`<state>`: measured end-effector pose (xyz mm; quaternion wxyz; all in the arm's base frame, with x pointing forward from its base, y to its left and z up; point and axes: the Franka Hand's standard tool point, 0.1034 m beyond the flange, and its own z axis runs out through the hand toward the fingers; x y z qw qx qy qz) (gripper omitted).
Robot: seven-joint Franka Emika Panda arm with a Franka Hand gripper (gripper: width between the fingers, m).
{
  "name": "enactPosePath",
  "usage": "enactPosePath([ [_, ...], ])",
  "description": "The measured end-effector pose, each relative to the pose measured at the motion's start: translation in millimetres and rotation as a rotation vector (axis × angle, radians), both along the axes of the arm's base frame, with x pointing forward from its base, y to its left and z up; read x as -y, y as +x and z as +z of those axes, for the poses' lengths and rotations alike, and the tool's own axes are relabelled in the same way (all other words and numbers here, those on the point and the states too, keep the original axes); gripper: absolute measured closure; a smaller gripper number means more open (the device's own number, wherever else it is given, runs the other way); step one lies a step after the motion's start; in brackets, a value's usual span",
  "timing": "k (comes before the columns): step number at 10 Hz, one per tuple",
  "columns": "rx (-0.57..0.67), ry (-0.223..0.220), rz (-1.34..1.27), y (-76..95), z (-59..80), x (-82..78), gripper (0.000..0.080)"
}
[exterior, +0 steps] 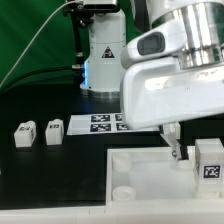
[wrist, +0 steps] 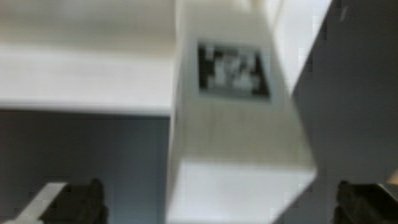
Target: Assemble one leg
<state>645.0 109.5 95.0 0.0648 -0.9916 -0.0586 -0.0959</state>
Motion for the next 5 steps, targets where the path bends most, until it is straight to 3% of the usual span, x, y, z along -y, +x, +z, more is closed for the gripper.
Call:
enactPosePath([
  [2,-0.261,0.004,0.027,-4.5,-2.5,-1.5,0.0151],
  [4,-0.445,0.007,0.049,-12.9,-2.8,-4.2,0.0151],
  [5,-0.445,0.009,0.047,-7.7,-6.1,-3.4,0.0151],
])
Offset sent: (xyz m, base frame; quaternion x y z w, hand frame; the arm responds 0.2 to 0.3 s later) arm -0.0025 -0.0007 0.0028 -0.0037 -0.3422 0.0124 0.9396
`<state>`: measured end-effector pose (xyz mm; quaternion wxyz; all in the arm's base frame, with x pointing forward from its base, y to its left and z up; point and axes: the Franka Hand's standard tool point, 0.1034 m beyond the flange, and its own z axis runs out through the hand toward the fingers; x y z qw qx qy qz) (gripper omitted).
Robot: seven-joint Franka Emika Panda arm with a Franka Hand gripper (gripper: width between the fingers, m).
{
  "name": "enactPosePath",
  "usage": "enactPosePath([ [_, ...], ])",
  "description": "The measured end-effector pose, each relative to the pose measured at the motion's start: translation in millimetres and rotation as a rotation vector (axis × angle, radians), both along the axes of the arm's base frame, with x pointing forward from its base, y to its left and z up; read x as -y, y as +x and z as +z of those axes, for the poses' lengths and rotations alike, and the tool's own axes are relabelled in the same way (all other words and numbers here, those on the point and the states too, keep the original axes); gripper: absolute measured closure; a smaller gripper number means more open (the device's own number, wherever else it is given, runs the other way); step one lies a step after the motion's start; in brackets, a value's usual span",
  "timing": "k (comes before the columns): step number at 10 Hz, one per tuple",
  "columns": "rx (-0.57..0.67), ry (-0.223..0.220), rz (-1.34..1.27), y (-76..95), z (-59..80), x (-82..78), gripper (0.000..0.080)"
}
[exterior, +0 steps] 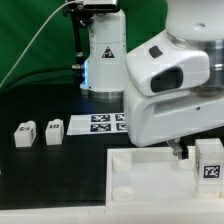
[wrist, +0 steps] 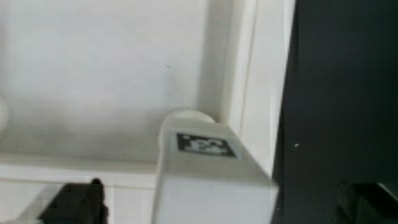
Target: Assemble one leg
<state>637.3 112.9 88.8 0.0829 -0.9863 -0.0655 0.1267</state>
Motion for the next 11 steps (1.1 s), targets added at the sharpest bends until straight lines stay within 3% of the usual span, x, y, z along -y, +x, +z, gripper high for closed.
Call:
enactPosePath([
  [4,0.095,-0.003,-0.015,4.6,-12.0,6.0,0.017],
  [5,0.092,-0.002,-0.014,4.0,-12.2,5.4,0.0299],
  [6,0.093,-0.002,-0.014,4.1,-12.4,5.5,0.0299],
  [7,0.091,-0.003,-0.02,4.0,-12.7,5.4,0.05],
  [10,0.081,-0.017,-0.09,4.1,-12.8,4.9,0.0508],
  [11,0.072,-0.051,-0.262,5.2,-14.1,5.5,0.0508],
])
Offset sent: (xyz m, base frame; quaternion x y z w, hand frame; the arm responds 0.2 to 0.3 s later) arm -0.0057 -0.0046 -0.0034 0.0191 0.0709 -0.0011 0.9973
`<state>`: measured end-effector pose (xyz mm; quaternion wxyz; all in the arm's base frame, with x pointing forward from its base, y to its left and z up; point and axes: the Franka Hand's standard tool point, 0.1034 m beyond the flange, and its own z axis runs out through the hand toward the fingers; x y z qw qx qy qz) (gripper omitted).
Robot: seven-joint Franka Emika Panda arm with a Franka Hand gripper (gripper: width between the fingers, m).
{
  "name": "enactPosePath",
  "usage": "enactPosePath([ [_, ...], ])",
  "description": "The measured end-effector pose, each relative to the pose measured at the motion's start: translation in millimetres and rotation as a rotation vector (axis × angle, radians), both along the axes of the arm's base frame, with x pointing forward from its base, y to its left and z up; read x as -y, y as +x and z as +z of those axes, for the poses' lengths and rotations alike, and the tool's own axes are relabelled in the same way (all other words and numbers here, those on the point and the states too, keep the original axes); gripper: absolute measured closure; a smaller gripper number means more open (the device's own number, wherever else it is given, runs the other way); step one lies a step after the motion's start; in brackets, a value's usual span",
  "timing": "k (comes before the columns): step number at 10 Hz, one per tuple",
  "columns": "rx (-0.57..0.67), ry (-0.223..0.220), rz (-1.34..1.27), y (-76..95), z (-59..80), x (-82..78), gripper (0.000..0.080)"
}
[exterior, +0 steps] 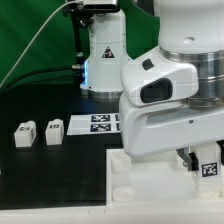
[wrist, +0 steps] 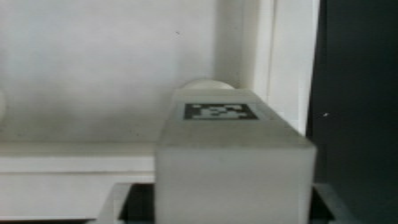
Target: Assemble one leg
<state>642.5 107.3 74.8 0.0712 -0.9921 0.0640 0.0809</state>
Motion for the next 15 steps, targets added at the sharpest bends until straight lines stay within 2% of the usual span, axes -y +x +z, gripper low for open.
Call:
enactPosePath([
  [2,0.043,-0.041,-0.321,-4.1,0.0,3.3,0.0508],
  [4,0.051,-0.056,-0.586,-4.2,-0.2,7.6,0.0508],
  [10,-0.123,-0.115,-1.502,-14.3,-1.1,11.8,0.0508],
  [11,-0.108,-0.109,-1.435,-14.0,-0.9,11.6,0.0508],
  [13,-0.094,-0.102,-1.35,-14.5,-1.6,10.1,0.0263],
  [14,-0.063,-0.093,-1.198,-15.4,-1.9,5.4,0.0263],
  [15,-0.029,-0.076,-1.02,-15.9,-1.4,-0.8,0.0169],
])
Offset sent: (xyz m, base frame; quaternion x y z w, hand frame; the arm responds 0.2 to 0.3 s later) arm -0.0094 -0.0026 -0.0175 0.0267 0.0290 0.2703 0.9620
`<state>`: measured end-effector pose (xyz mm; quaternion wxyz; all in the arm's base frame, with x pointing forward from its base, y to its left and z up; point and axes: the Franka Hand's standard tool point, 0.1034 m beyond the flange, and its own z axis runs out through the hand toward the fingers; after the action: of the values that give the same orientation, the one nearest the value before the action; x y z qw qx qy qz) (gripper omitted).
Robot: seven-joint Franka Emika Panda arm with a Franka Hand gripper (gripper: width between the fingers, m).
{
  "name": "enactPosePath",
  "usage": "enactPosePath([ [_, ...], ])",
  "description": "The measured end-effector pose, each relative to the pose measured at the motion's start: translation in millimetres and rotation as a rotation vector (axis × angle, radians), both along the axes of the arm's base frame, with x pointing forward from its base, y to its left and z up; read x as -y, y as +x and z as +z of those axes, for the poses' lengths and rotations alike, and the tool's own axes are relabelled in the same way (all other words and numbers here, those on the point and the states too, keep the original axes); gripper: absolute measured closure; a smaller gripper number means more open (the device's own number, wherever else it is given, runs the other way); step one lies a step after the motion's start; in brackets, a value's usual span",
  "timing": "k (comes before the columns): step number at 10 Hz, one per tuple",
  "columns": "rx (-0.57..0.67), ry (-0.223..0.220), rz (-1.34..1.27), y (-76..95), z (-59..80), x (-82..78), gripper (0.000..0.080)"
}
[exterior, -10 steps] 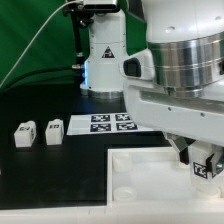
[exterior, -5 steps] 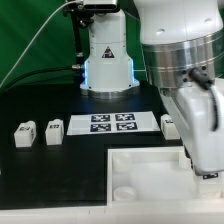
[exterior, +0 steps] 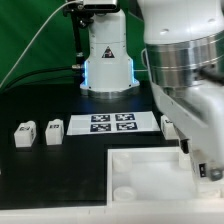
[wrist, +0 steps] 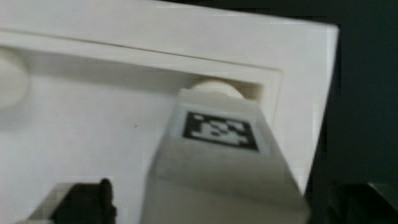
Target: Assemble one leg
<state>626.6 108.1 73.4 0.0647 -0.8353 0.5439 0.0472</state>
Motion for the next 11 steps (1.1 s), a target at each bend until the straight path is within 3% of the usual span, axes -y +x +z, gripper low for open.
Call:
enactPosePath([
  [6,0.125,-0.012,0.81,0.3,-0.6,-0.2,0.015],
  [7,0.141,-0.012,0.823,2.5,0.2,-0.4,0.017],
  [8,0.128,-0.011,0.736,2.4,0.1,-0.6,0.0299],
  [9,0.128,-0.011,0.737,2.4,0.0,-0.6,0.0299],
  [10,0.113,-0.007,0.637,2.2,-0.1,-1.0,0.0473],
  [11,0.088,-0.007,0.473,2.2,-0.3,-0.3,0.0509],
])
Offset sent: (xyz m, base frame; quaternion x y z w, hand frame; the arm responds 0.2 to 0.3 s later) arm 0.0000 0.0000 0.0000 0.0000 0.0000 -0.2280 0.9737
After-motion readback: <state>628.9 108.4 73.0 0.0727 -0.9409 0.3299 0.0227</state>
